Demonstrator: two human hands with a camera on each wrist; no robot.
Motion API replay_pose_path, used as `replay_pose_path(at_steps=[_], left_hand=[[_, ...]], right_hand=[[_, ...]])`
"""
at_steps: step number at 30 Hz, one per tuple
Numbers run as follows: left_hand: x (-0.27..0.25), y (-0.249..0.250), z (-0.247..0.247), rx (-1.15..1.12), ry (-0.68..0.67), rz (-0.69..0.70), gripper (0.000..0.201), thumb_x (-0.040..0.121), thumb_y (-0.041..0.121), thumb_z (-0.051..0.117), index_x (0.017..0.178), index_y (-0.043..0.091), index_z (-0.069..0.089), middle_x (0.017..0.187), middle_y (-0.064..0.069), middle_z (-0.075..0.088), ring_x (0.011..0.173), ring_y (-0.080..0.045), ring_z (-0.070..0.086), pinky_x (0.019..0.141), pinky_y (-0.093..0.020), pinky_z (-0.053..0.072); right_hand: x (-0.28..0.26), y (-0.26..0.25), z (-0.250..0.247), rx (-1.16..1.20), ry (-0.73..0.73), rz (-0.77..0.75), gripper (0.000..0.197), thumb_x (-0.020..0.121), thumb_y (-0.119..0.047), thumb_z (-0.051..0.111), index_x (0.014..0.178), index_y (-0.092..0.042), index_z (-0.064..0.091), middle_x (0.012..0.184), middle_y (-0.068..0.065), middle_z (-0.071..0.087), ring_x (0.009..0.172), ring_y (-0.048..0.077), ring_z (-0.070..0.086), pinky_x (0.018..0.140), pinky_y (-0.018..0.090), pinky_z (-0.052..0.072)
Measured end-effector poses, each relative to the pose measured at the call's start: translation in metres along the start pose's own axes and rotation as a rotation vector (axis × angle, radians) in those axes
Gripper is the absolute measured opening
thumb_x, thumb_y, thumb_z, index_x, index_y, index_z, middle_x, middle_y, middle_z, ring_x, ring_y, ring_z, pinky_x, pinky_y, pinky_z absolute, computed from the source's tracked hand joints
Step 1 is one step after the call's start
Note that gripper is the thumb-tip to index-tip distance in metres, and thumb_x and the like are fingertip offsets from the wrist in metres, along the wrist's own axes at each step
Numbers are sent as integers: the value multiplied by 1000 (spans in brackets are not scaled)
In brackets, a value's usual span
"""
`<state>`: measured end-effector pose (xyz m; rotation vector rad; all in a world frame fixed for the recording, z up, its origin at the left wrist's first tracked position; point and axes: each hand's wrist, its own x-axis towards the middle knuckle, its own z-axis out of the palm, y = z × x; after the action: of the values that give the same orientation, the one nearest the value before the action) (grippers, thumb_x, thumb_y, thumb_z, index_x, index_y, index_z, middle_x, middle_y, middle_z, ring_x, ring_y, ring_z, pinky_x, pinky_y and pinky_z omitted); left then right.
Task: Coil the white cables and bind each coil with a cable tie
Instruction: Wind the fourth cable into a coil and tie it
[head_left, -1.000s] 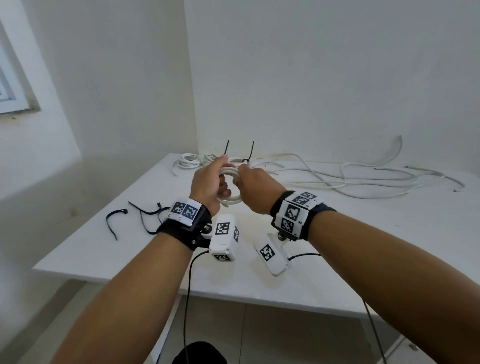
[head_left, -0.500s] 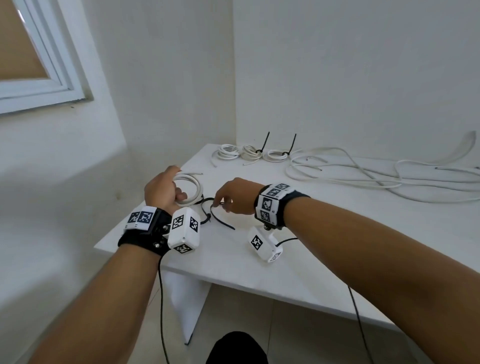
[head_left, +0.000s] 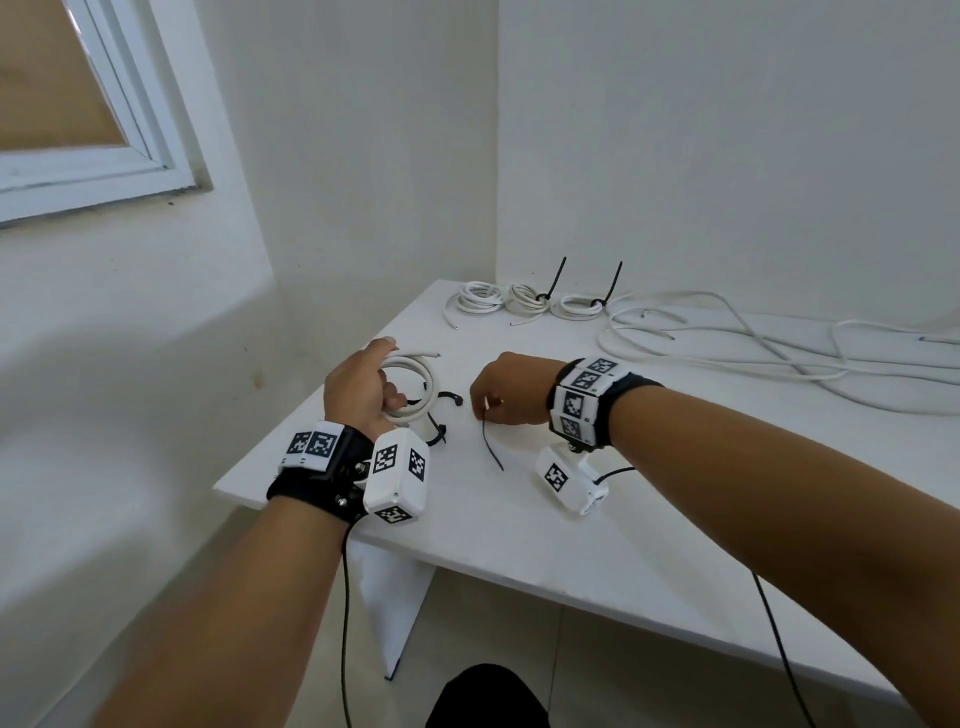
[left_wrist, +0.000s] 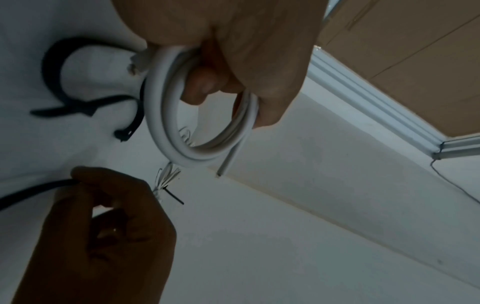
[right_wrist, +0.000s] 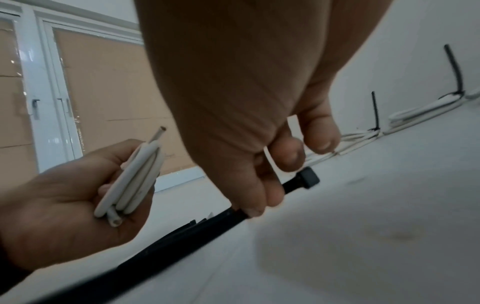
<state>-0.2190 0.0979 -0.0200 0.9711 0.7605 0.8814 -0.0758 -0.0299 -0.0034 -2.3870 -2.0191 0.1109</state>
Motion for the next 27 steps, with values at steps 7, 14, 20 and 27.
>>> replay_pose_path(at_steps=[7,14,20,27], left_hand=[[-30,-26,59,49,-169,-37,21,83,23,74,75,16,56,53,4,25,43,-13,23,42,-21,21],[-73,-66,147,211,-435,-72,26,82,21,75,68,16,54,53,3,25,47,-14,21,42,-22,20],[-104,-91,201,350,-608,-77,20,83,19,74,78,10,56,55,1,26,43,-13,22,41,-20,22],[-124,-116,237,431,-690,-151,40,87,16,64,47,19,61,53,2,37,42,-12,25,42,-21,22]], right_hand=[[-72,68,0,74,128,135,11,94,-24,57,100,-21,67,100,-6,53,89,14,53,76,26,40],[-149,129,-1,343,231,437,12,95,-19,54,94,-22,65,87,-4,65,70,10,63,61,24,48],[-191,168,2,502,319,555,13,97,-20,55,92,-20,68,84,-1,61,67,10,54,64,26,45],[-210,167,11,972,247,534,16,94,-10,56,93,-10,71,79,6,62,68,16,52,66,28,46]])
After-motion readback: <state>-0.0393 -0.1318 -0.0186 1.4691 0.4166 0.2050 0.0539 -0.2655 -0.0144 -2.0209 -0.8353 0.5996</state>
